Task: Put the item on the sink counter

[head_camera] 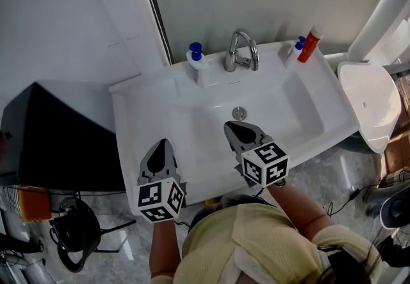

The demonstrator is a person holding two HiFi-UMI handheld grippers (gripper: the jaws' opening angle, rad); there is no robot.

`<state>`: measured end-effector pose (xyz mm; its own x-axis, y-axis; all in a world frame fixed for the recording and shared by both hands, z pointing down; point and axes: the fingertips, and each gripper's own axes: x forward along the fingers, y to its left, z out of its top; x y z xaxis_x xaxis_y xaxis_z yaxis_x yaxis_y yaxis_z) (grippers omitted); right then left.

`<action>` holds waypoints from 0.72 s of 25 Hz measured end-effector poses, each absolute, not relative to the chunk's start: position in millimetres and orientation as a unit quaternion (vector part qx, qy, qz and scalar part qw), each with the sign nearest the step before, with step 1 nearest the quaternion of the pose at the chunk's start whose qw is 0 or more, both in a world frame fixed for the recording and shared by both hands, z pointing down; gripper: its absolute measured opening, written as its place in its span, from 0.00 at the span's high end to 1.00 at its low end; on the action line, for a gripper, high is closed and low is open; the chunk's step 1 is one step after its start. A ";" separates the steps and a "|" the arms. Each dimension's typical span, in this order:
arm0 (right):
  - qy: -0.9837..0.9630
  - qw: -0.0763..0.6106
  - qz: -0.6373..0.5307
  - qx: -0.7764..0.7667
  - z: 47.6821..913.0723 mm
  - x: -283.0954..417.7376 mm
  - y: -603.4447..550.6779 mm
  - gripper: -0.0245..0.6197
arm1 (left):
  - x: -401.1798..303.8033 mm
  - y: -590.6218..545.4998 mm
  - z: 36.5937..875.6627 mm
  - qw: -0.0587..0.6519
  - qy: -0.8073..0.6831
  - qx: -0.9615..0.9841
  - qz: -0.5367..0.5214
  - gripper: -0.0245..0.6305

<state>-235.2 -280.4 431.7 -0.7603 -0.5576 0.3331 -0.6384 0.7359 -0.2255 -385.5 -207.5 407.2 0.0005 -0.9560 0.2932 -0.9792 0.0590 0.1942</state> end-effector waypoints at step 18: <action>-0.922 0.144 0.166 0.319 435.5 -240.5 -285.4 0.93 | -383.6 -212.1 413.2 0.186 -0.701 0.687 0.046 0.90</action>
<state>-240.5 -285.4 435.5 -0.7555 -0.5402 0.3707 -0.6355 0.7418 -0.2142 -383.6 -212.1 413.2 0.0141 -0.9463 0.3229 -0.9803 0.0505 0.1909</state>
